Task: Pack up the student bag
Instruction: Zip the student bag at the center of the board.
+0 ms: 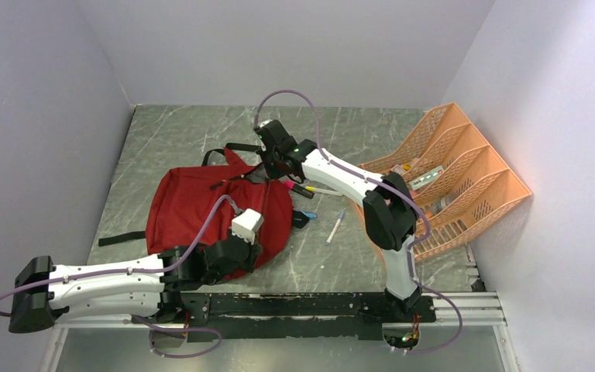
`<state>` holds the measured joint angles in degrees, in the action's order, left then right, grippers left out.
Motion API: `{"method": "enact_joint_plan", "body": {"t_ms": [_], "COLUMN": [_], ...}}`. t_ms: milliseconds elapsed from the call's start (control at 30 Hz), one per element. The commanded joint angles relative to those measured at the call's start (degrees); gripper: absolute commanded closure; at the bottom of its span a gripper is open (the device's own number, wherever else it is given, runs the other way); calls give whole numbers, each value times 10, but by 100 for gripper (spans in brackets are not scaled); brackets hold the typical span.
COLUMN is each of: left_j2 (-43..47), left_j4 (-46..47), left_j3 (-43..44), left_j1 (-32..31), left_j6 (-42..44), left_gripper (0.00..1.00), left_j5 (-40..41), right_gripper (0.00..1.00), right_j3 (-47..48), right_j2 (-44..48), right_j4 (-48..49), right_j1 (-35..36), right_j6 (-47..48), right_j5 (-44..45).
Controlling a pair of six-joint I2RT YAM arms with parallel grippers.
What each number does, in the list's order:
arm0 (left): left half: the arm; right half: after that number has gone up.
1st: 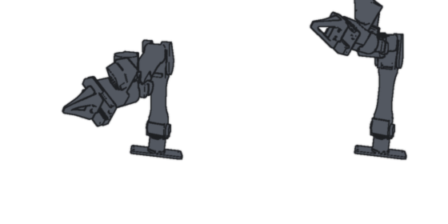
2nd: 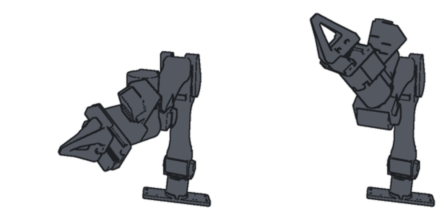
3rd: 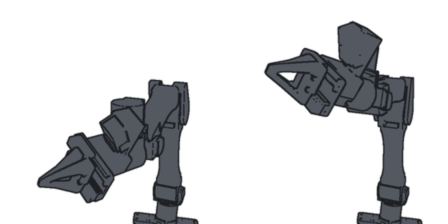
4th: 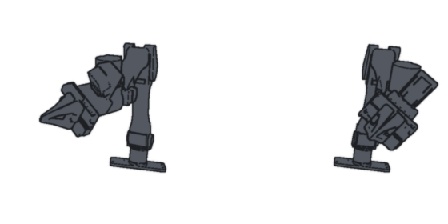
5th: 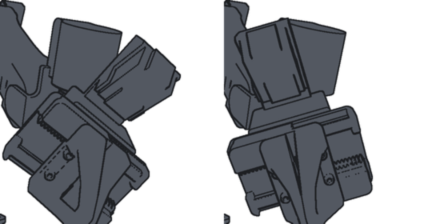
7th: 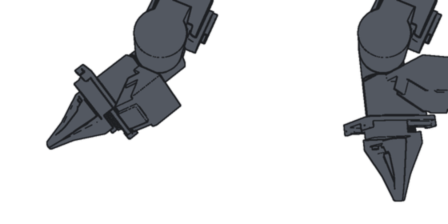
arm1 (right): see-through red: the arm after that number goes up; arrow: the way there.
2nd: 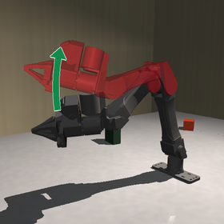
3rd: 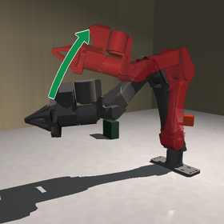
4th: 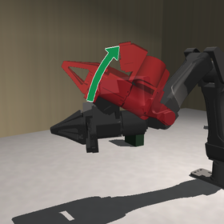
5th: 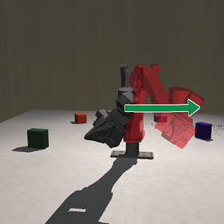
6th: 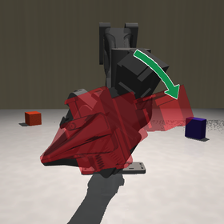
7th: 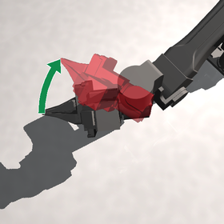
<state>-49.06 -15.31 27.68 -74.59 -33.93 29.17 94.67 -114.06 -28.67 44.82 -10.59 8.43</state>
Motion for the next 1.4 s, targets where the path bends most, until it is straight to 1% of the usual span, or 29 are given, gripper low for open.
{"method": "enact_joint_plan", "body": {"t_ms": [0, 67, 133, 167, 333, 467, 533, 600, 633, 700, 733, 800, 1000, 1133, 1200, 1300, 1333, 1367], "left_j2": [11, 14, 19, 21, 39, 55, 61, 65, 64, 53, 43, 13, -69, -116, -139, -165, -169, -169], "left_j4": [-44, -51, -58, -64, -87, -64, -45, -17, -4, 19, 30, 41, 109, 148, 149, 133, 135, 140], "left_j3": [-10, -7, -2, 1, 20, 30, 37, 39, 39, 44, 48, 59, 68, 65, 69, 72, 70, 67], "left_j1": [-12, -12, -13, -13, -13, -13, -13, -13, -13, -13, -13, -13, -13, -13, -12, -12, -11, -11], "left_j6": [-24, -24, -22, -20, -15, 6, 20, 38, 47, 64, 74, 86, 94, 111, 107, 87, 88, 89], "left_gripper": [95, 95, 95, 95, 95, 94, 80, 58, 45, 23, 19, 16, 14, 19, 28, 46, 52, 62], "left_j5": [-75, -72, -63, -57, -8, 13, 21, 29, 33, 43, 46, 54, 88, 112, 123, 142, 140, 137], "right_gripper": [100, 100, 100, 100, 100, 100, 100, 100, 100, 100, 100, 100, 100, 100, 100, 100, 100, 100], "right_j3": [69, 48, 9, -13, -100, -145, -163, -177, -184, -196, -201, -212, -239, -259, -265, -278, -283, -288], "right_j2": [-34, -18, 15, 31, 119, 175, 198, 215, 222, 237, 244, 256, 282, 300, 307, 322, 326, 331], "right_j4": [65, 71, 88, 93, 72, 44, 31, 19, 17, 12, 11, 12, 15, 15, 9, -4, -8, -12], "right_j1": [-46, -46, -46, -46, -45, -45, -45, -45, -45, -45, -45, -45, -45, -45, -46, -46, -44, -44], "right_j6": [19, 20, 17, 16, 11, 10, 15, 16, 17, 17, 17, 14, 7, 2, 1, 2, 2, 2], "right_j5": [51, 38, 17, -7, -93, -144, -170, -187, -196, -212, -222, -243, -322, -332, -339, -351, -356, -365]}}
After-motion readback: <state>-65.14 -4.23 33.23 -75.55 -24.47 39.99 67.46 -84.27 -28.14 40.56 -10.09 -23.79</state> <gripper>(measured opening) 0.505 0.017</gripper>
